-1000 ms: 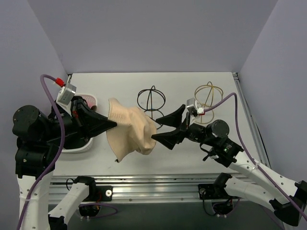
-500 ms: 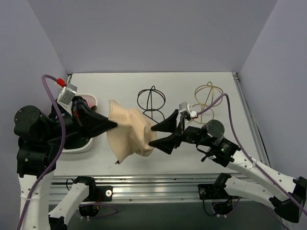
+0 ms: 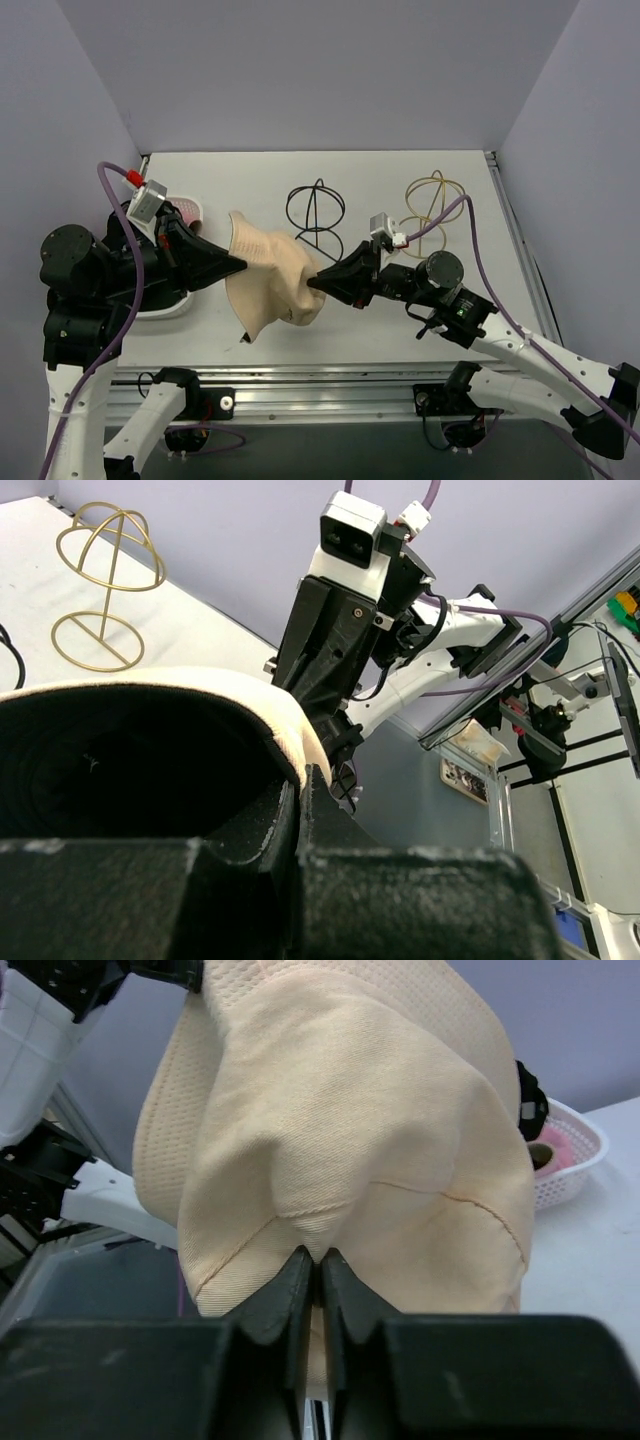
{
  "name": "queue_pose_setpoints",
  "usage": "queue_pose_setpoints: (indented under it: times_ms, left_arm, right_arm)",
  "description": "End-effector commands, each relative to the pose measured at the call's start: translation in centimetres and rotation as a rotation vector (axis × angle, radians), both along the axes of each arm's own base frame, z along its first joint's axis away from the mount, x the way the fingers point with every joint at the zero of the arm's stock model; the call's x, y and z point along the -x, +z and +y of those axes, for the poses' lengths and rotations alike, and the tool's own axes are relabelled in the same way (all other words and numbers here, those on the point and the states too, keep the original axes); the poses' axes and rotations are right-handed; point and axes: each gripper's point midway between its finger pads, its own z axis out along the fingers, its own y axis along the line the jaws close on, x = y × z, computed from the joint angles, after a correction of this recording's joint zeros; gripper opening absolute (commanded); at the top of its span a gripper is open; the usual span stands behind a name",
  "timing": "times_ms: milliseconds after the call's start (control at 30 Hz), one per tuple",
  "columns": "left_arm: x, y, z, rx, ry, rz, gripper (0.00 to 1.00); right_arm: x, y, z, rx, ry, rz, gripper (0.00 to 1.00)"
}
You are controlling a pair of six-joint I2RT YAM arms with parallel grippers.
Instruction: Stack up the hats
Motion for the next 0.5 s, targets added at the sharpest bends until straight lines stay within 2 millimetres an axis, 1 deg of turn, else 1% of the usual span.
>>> queue_pose_setpoints:
  times_ms: [0,33,67,100,133,167,200,233,267,300,333,367,400,433,467]
  left_arm:
    - [0.3,0.7,0.0,-0.003,-0.009,-0.081,0.02]
    - [0.3,0.6,0.1,-0.009,-0.004,-0.08,0.02]
    - [0.0,0.2,0.1,-0.015,0.012,-0.061,0.02]
    - [-0.2,0.0,0.2,-0.021,0.021,-0.063,0.02]
    - [-0.3,0.0,0.2,-0.021,0.029,-0.059,0.02]
    - [-0.8,-0.2,0.2,-0.019,0.044,-0.052,0.02]
    - [-1.0,-0.2,0.2,-0.013,0.048,-0.041,0.02]
    - [-1.1,-0.1,0.2,-0.007,0.049,-0.047,0.03]
    - [-1.4,-0.3,0.1,-0.004,0.049,-0.04,0.03]
    - [-1.6,-0.3,0.1,0.0,0.053,-0.039,0.06]
    - [-1.8,0.0,0.1,0.012,0.056,-0.043,0.11]
    - [-2.0,-0.3,0.1,0.018,0.059,-0.037,0.19]
    - [-2.2,-0.1,0.1,0.027,0.068,-0.041,0.31]
    - [-2.3,-0.1,0.0,0.04,0.071,-0.029,0.36]
    - [-2.3,0.5,0.0,0.055,0.071,-0.058,0.43]
  right_arm:
    - [-0.6,4.3,-1.5,-0.099,-0.096,-0.092,0.0]
    - [-1.2,4.3,-1.9,-0.091,-0.137,-0.086,0.0]
    - [-1.4,4.7,-2.7,-0.082,-0.175,-0.079,0.0]
    - [-2.2,5.0,-3.4,-0.079,-0.239,-0.084,0.0]
    - [-2.5,5.3,-3.9,-0.071,-0.267,-0.083,0.0]
    - [-2.6,4.7,-4.5,-0.028,-0.295,-0.06,0.0]
    - [-2.7,6.5,-5.3,-0.04,-0.331,-0.073,0.0]
    - [-3.5,5.6,-6.2,0.02,-0.394,-0.036,0.0]
    - [-3.8,5.9,-6.9,0.037,-0.431,-0.025,0.0]
    - [-3.8,7.8,-7.8,0.025,-0.462,-0.03,0.0]
    - [-4.3,7.9,-8.5,0.048,-0.51,-0.017,0.0]
    - [-4.5,6.2,-8.7,0.136,-0.524,0.017,0.0]
    - [-4.4,7.4,-9.2,0.134,-0.533,0.013,0.0]
    - [-4.5,7.2,-9.4,0.16,-0.541,0.02,0.0]
    - [-4.8,6.2,-9.7,0.213,-0.565,0.04,0.0]
